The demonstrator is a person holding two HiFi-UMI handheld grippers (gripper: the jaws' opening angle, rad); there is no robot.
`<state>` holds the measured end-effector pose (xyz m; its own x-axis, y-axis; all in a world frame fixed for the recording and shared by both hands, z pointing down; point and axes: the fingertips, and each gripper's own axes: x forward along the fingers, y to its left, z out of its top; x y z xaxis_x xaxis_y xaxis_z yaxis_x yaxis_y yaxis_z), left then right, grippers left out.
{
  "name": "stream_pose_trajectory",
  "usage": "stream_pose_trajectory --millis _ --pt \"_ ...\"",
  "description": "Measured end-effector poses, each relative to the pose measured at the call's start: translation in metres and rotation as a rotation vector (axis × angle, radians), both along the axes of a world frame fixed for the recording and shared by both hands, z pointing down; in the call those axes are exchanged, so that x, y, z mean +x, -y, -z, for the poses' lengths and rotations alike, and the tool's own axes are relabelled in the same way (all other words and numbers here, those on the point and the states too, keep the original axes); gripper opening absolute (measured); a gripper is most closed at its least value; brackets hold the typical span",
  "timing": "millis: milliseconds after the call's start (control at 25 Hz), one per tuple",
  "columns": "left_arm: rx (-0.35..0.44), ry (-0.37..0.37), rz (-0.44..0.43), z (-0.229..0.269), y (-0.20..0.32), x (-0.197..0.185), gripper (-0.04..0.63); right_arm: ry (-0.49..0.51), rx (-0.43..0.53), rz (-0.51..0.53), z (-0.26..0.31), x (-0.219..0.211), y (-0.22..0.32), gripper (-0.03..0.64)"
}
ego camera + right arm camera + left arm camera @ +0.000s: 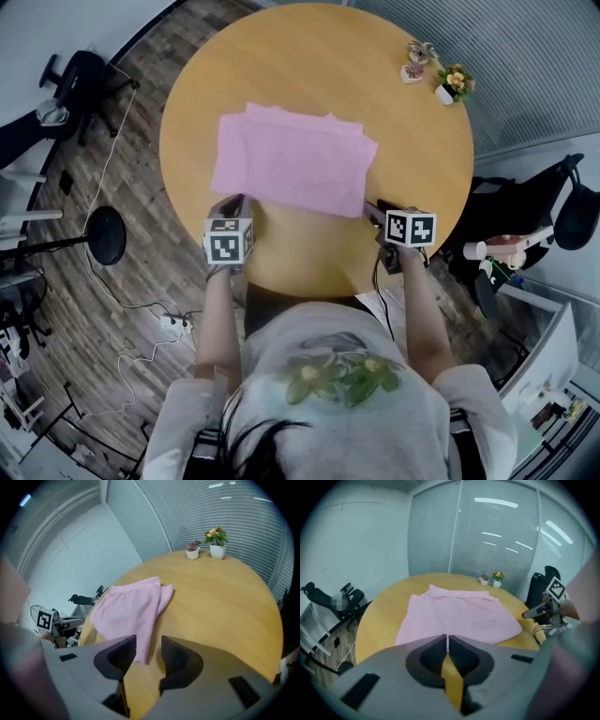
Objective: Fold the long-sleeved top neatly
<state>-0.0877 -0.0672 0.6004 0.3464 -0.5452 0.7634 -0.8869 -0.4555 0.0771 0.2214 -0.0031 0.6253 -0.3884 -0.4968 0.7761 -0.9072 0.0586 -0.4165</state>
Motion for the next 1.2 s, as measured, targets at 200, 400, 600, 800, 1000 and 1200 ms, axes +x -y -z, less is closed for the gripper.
stream_pose_trajectory --millis 200,400,600,800,1000,1200 --pt "0.069 -0.043 -0.219 0.026 -0.014 0.087 0.043 0.008 0.078 -0.059 0.025 0.029 0.035 0.166" --pt "0.124 -0.098 -0.469 0.045 -0.04 0.168 0.27 0.018 0.114 -0.076 0.039 0.042 0.066 0.218" --pt "0.132 -0.052 -0.647 0.036 -0.064 0.222 0.307 0.021 0.115 -0.057 0.038 0.041 0.09 0.224" --pt "0.084 0.013 -0.739 0.008 -0.086 0.254 0.307 0.009 0.101 -0.026 0.028 0.038 0.109 0.224" --pt "0.061 0.046 -0.785 -0.014 -0.1 0.276 0.304 -0.006 0.065 -0.004 0.01 0.039 0.12 0.224" --pt "-0.01 0.09 -0.818 -0.043 -0.107 0.288 0.289 0.001 0.031 -0.002 -0.006 0.038 0.132 0.224"
